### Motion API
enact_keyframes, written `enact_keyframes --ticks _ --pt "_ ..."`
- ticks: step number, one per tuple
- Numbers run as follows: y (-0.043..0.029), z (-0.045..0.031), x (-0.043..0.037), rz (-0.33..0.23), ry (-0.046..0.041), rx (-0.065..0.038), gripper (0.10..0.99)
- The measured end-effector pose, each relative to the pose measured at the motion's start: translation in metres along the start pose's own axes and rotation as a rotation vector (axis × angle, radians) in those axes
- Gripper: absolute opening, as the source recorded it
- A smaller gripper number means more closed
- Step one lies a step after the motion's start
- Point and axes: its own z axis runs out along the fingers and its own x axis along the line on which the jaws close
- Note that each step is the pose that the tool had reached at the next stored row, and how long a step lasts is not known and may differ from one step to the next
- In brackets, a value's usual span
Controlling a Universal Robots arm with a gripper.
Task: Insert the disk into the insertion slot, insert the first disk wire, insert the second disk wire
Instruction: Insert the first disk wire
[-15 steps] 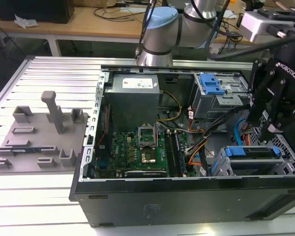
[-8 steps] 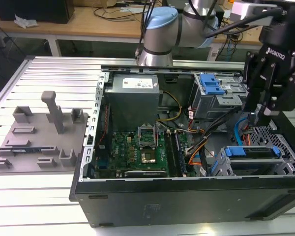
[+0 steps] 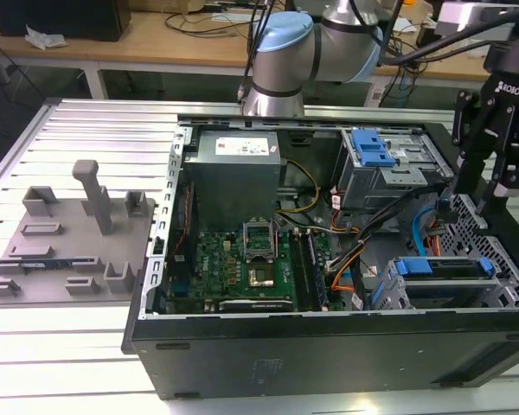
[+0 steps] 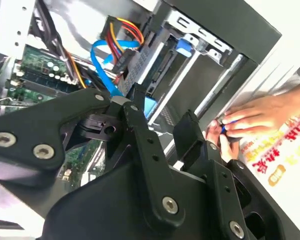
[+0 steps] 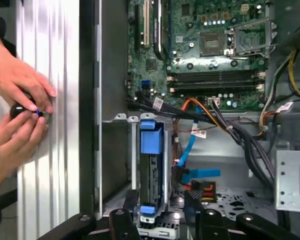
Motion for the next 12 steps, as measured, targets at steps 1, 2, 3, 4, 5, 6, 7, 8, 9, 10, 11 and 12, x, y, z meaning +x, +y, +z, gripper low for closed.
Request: enact_keyframes --ticks 1,2,3,4,5,6,7,8,9,10,11,12 --pt "0.0 0.0001 -0.0001 0.008 0.0027 0.003 0.502" --pt "-0.0001 0.0004 -0.0002 0.022 0.0054 0.009 0.502" --pt "-0.0001 0.0007 -0.0004 0.033 0.006 0.012 0.502" --pt "-0.0001 0.0009 -0.0005 0.042 0.0064 0.014 0.502" --pt "-0.0001 0.0012 -0.0006 0.052 0.0072 0.015 0.502" --pt "-0.0001 0.0015 -0.0007 0.06 0.0078 0.015 0.502" --pt "0.0 0.0021 -0.001 0.066 0.0085 0.015 0.502" --pt "0.0004 0.0027 -0.0019 0.067 0.0112 0.015 0.502" --pt "0.0008 0.003 -0.0038 0.068 0.0161 0.016 0.502" --pt "0.001 0.003 -0.0065 0.067 0.0223 0.016 0.502" --pt "0.0012 0.0027 -0.0109 0.067 0.0305 0.016 0.502" --pt "0.0014 0.0021 -0.0151 0.067 0.0381 0.017 0.502"
